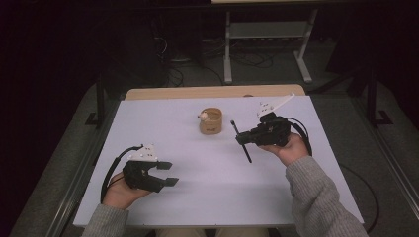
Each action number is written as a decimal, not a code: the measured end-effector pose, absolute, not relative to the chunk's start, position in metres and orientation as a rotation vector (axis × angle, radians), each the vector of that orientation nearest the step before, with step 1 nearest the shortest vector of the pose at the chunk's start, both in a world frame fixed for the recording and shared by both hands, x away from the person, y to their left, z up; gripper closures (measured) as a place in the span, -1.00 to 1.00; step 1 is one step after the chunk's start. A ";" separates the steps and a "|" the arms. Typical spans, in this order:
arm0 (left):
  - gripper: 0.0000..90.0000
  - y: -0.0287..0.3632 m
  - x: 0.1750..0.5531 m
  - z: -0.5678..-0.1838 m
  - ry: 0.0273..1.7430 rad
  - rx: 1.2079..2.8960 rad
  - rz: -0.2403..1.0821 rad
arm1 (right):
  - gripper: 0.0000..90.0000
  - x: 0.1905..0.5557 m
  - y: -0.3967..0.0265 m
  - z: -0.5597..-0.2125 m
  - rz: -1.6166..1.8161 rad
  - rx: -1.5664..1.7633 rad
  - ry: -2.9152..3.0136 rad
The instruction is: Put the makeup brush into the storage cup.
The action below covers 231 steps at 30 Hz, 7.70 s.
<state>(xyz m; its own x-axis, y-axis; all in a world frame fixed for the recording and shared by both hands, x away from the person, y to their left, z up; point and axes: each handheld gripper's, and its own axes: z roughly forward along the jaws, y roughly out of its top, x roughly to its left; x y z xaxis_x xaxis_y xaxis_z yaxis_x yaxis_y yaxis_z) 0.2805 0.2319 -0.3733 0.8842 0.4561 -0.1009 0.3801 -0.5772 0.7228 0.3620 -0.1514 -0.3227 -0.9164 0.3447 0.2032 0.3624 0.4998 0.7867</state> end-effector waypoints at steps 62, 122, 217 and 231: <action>-0.22 0.246 0.282 -0.380 0.633 2.220 0.138 | 0.85 0.446 -0.116 -0.275 -1.504 -0.721 -2.707; -0.27 0.252 0.280 -0.377 0.622 2.184 0.124 | 0.85 0.523 -0.056 -0.288 -1.515 -0.862 -2.706; -0.31 0.249 0.282 -0.381 0.622 2.177 0.104 | 0.83 0.525 -0.060 -0.371 -1.489 -1.044 -2.620; -0.33 0.247 0.282 -0.381 0.624 2.177 0.106 | 0.83 0.522 -0.061 -0.373 -1.463 -1.035 -2.641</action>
